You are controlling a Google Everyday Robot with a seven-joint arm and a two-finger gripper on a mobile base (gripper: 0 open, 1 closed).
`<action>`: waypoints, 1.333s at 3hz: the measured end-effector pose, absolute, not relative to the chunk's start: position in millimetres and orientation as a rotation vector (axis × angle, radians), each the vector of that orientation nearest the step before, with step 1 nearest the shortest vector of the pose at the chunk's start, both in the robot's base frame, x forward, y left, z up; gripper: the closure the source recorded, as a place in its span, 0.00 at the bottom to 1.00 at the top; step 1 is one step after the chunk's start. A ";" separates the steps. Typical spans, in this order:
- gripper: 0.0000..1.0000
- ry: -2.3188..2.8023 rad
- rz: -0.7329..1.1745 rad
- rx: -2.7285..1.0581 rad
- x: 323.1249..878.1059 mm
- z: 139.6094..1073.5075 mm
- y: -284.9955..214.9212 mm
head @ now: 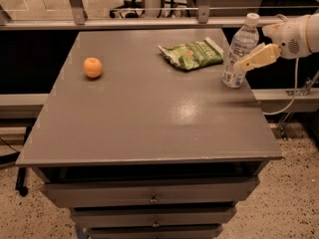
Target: Pick blue plastic bottle
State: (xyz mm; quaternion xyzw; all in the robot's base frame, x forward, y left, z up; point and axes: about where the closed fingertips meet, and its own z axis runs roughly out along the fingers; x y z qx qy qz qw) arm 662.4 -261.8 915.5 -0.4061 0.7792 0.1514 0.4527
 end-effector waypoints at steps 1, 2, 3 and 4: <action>0.16 1.889 0.487 -0.983 664.6 907.8 -256.2; 0.38 1.869 0.536 -0.970 665.2 906.5 -255.9; 0.62 1.830 0.572 -0.969 663.6 914.8 -252.2; 0.93 1.704 0.600 -0.971 654.6 961.8 -241.3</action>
Offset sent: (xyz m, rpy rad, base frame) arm 0.0017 -0.0011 -0.0061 0.1824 0.0196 0.0629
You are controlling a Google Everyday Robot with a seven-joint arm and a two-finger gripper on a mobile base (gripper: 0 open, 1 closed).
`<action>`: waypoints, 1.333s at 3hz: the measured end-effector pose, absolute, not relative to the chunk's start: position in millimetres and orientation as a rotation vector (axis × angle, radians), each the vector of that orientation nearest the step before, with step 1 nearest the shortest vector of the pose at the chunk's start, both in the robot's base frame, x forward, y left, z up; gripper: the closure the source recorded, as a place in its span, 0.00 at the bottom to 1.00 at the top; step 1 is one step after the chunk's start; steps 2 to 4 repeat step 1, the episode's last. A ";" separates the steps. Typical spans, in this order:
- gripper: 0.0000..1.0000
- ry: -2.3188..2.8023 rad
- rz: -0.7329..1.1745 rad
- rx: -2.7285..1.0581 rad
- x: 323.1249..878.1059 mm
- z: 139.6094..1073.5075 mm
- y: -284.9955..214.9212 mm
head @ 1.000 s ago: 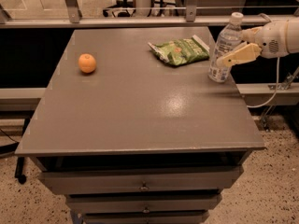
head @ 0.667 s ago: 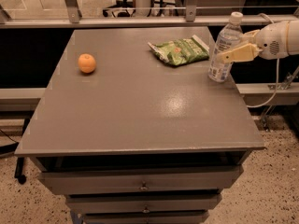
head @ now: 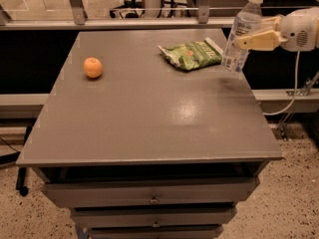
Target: Pick blue plastic bottle
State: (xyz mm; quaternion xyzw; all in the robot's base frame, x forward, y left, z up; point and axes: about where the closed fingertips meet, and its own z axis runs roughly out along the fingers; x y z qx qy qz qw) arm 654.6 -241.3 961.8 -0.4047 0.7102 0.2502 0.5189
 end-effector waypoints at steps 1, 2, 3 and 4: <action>1.00 1.626 0.599 -0.976 641.1 1004.9 -230.2; 1.00 1.626 0.599 -0.976 641.1 1004.9 -230.2; 1.00 1.626 0.599 -0.976 641.1 1004.9 -230.2; 1.00 1.626 0.599 -0.976 641.1 1004.9 -230.2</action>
Offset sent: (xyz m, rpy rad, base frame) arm 0.0000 0.0000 0.0000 0.0000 0.0000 0.0000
